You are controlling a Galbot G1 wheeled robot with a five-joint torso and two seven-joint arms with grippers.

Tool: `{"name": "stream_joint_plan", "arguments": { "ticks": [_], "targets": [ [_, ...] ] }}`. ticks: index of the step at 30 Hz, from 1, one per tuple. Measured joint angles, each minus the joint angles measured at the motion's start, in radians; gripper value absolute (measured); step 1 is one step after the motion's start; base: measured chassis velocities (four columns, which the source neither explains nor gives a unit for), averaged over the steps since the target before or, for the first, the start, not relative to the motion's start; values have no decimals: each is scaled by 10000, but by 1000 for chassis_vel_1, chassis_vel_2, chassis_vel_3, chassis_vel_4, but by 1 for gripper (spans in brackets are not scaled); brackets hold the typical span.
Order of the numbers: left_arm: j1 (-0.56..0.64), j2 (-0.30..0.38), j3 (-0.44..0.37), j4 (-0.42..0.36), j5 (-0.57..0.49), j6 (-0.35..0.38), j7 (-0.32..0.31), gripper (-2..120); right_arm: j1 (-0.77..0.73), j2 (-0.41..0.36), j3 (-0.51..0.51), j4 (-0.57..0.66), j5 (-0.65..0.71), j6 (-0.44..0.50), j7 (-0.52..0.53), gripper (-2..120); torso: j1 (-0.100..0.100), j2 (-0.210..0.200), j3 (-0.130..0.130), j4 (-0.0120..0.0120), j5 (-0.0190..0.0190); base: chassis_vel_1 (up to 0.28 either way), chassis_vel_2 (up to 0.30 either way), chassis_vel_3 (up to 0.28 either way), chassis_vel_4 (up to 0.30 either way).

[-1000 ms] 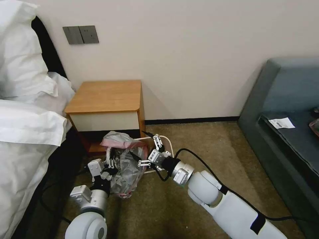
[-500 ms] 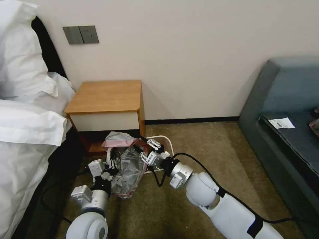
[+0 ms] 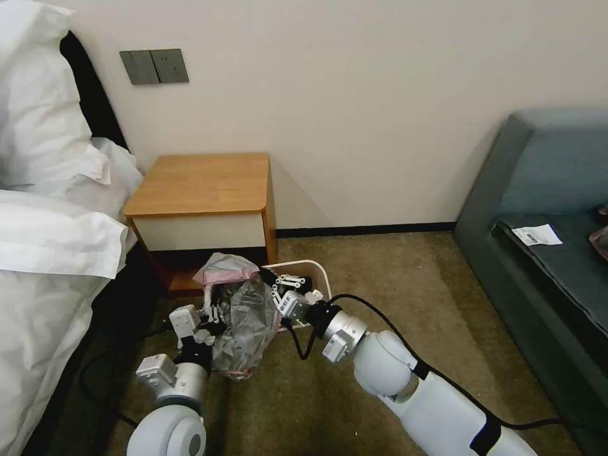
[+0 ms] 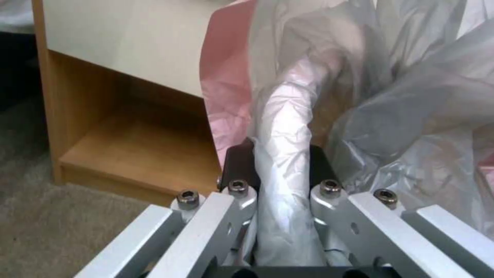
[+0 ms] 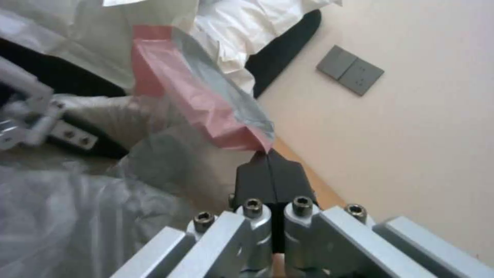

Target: Pick up the garbage bag from the table and place it over the trash can.

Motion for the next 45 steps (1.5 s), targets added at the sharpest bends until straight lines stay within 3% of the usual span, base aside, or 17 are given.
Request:
{"name": "stream_joint_plan", "arguments": {
  "ticks": [14,25,45],
  "targets": [
    [498,70,150,-127,668,-405,328,9,839,-188,154,-161,919,-427,86,0,1,0,0,0,0,0,0,0,0],
    [747,88,-34,-763,675,-594,431,9,746,-579,692,-341,1146,-438,87,0,0,0,0,0,1,0,0,0,0],
    [723,104,-231,-893,595,-784,532,9,185,-1231,1812,-245,1463,-345,-13,0,0,0,1,-1,1,0,0,0,0]
  ]
}}
